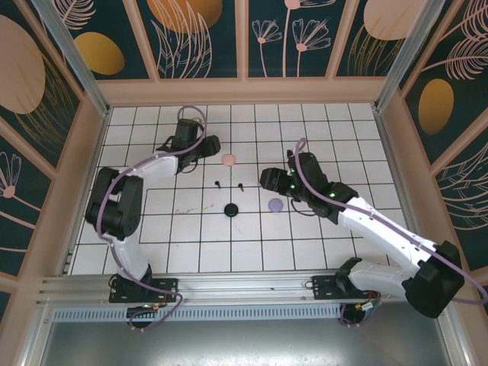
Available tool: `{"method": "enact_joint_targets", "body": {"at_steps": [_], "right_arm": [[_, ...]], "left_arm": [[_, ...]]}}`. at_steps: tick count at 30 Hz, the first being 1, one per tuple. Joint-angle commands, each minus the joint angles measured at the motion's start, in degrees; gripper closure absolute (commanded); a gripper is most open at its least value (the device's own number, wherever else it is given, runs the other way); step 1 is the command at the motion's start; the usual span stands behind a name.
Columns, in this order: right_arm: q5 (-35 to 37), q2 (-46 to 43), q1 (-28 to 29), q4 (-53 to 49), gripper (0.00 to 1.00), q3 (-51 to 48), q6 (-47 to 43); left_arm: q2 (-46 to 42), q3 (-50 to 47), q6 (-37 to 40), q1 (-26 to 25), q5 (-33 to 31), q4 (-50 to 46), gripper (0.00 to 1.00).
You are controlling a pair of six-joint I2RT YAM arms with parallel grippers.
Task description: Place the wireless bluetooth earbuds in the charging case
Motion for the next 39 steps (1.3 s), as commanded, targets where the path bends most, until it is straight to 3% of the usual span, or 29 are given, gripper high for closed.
{"method": "enact_joint_targets", "body": {"at_steps": [1, 9, 17, 29, 39], "right_arm": [[2.28, 3.66, 2.92, -2.0, 0.33, 2.01, 1.4], [5.02, 17.53, 8.76, -3.31, 0.33, 5.31, 5.91], [7.85, 32.72, 12.99, -10.2, 0.32, 17.35, 11.92], [11.86, 48.46, 16.23, -22.23, 0.3, 32.98, 16.51], [10.06, 54.59, 16.74, -23.26, 0.3, 37.95, 16.17]], "left_arm": [[-7.33, -2.83, 1.92, 0.05, -2.05, 3.85, 0.34], [-21.28, -14.49, -0.12, 0.1, -5.33, 15.49, 0.28], [-31.69, -22.25, 0.31, 0.05, -12.61, 23.18, 0.01], [-37.85, -27.4, -1.79, 0.05, -26.91, 27.24, 0.01], [-39.81, -27.91, 0.15, 0.1, -30.65, 26.48, 0.01]]}}
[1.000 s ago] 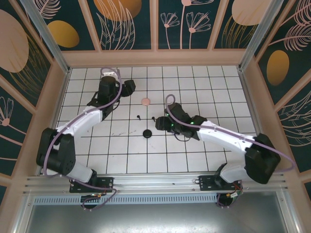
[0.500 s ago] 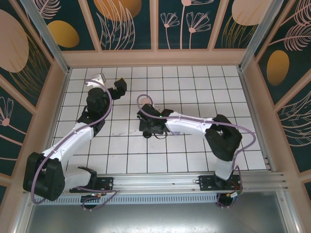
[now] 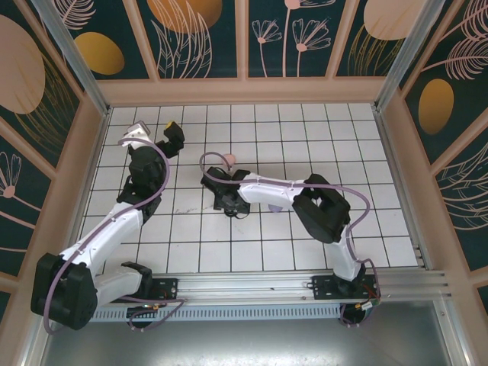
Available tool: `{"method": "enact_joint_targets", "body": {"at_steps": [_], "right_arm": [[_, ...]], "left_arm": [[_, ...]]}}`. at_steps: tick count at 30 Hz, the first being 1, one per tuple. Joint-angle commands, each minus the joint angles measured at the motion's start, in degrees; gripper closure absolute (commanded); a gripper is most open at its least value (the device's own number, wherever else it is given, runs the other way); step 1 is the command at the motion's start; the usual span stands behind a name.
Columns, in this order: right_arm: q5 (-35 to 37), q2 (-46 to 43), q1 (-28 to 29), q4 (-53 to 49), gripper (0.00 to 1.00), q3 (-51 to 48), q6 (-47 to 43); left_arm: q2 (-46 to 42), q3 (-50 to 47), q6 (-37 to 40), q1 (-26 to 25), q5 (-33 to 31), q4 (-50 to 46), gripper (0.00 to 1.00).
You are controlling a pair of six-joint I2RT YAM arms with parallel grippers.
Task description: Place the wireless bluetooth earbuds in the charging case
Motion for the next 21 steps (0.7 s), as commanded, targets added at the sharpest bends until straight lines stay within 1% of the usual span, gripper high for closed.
{"method": "enact_joint_targets", "body": {"at_steps": [1, 7, 13, 21], "right_arm": [[0.14, 2.04, 0.73, -2.84, 0.31, 2.46, 0.87], [-0.24, 3.49, 1.17, -3.33, 0.33, 2.93, 0.97], [-0.7, 4.48, 1.87, -3.41, 0.39, 3.34, 1.05], [-1.13, 6.25, 3.2, -3.77, 0.42, 3.89, 1.88]], "left_arm": [[-1.18, -0.37, 0.94, 0.03, -2.49, 1.6, 0.01], [-1.35, 0.23, 1.11, 0.05, -1.81, 0.2, 0.01], [-1.14, 0.4, 1.13, 0.06, -1.53, 0.14, 0.01], [-1.13, 0.59, 0.34, 0.03, -1.47, -0.82, 0.01]]}}
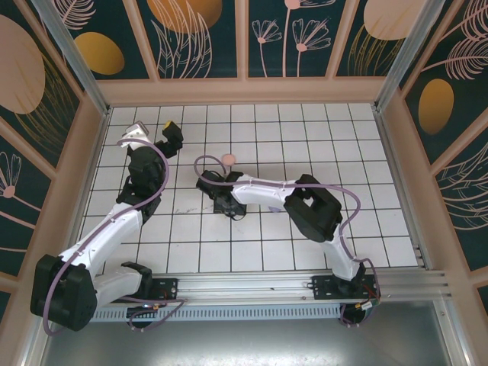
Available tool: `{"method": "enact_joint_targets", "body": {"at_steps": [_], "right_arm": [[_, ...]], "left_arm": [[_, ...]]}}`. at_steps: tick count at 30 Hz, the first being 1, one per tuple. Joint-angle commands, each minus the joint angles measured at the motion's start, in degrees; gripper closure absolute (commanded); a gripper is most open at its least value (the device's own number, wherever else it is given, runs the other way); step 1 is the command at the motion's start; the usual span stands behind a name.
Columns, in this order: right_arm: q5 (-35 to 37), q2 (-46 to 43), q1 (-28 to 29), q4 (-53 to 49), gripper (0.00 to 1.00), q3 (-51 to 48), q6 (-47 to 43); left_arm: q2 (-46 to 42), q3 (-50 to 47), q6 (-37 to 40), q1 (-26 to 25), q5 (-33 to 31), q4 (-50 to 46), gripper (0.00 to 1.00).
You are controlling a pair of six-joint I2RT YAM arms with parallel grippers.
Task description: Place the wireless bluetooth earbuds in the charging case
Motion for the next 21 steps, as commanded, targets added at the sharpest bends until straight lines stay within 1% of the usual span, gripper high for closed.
{"method": "enact_joint_targets", "body": {"at_steps": [1, 5, 7, 11, 14, 17, 21], "right_arm": [[-2.49, 2.9, 1.84, -0.9, 0.44, 0.71, 1.95], [-2.58, 2.99, 2.04, -0.36, 0.52, 0.34, 2.17], [-2.2, 2.45, 2.04, 0.07, 0.58, 0.11, 2.15], [-0.97, -0.4, 1.91, 1.49, 0.64, -0.88, 2.15], [-0.05, -4.52, 1.31, 3.48, 0.65, -2.86, 2.24], [0.58, -9.52, -0.13, 5.25, 0.65, -5.17, 1.69], [0.43, -16.15, -4.11, 7.65, 0.65, -8.29, -0.27]], "left_arm": [[-0.88, 0.69, 0.06, 0.06, -0.34, -0.39, 0.01], [-0.9, 0.99, -1.07, 0.01, 0.47, -1.27, 0.01], [-1.11, 1.3, -2.11, 0.01, 1.48, -2.11, 0.01], [-1.73, 1.77, -2.72, 0.02, 6.09, -3.01, 0.01], [-1.84, 1.53, -2.14, 0.05, 10.77, -2.38, 0.01], [-2.24, -0.61, -1.26, 0.06, 16.46, 1.05, 0.01], [-2.32, -3.39, -0.71, 0.04, 23.46, 6.25, 0.01]]}}
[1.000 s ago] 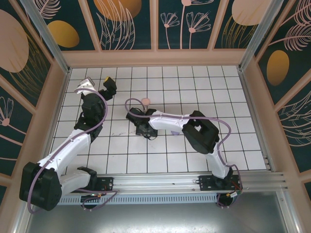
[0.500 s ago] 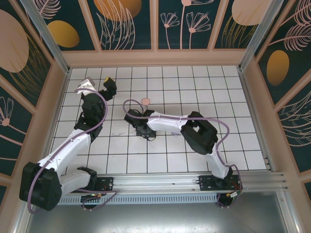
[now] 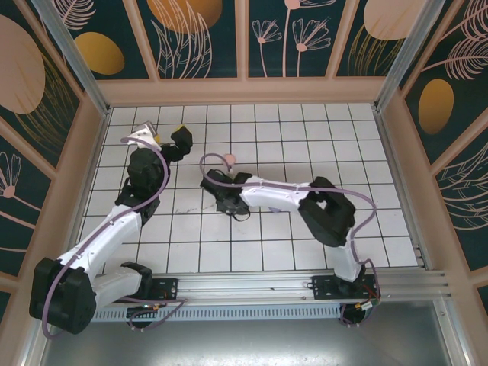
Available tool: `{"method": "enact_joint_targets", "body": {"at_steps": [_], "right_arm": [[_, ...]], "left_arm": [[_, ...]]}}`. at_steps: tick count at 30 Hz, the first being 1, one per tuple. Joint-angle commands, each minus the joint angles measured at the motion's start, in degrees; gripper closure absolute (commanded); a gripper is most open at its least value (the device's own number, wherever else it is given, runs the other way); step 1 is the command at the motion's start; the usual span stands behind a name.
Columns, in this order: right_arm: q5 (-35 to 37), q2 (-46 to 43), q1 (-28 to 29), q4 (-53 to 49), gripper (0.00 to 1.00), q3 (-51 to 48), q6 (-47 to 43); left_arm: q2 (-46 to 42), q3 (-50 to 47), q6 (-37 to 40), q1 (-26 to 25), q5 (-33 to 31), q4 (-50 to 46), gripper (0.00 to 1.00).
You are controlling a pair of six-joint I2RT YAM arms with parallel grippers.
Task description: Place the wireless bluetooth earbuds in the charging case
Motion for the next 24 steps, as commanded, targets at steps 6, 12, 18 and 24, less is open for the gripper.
{"method": "enact_joint_targets", "body": {"at_steps": [6, 12, 18, 24], "right_arm": [[-2.91, -14.89, -11.93, 7.58, 0.65, -3.91, -5.35], [-6.58, -19.13, -18.72, 10.42, 0.65, 0.15, -9.59], [-10.4, -20.74, -20.79, 14.57, 0.65, 3.63, -11.11], [-13.5, -22.16, -20.8, 19.7, 0.65, 2.25, -9.49]], "left_arm": [[0.96, -7.13, -0.59, 0.06, 21.24, 18.14, 0.01], [5.97, -10.73, -3.22, -0.03, 32.34, 30.52, 0.02], [11.82, -12.11, -4.88, -1.31, 38.58, 39.53, 0.01], [15.37, -10.5, -1.38, -5.35, 37.56, 39.84, 0.03]]}}
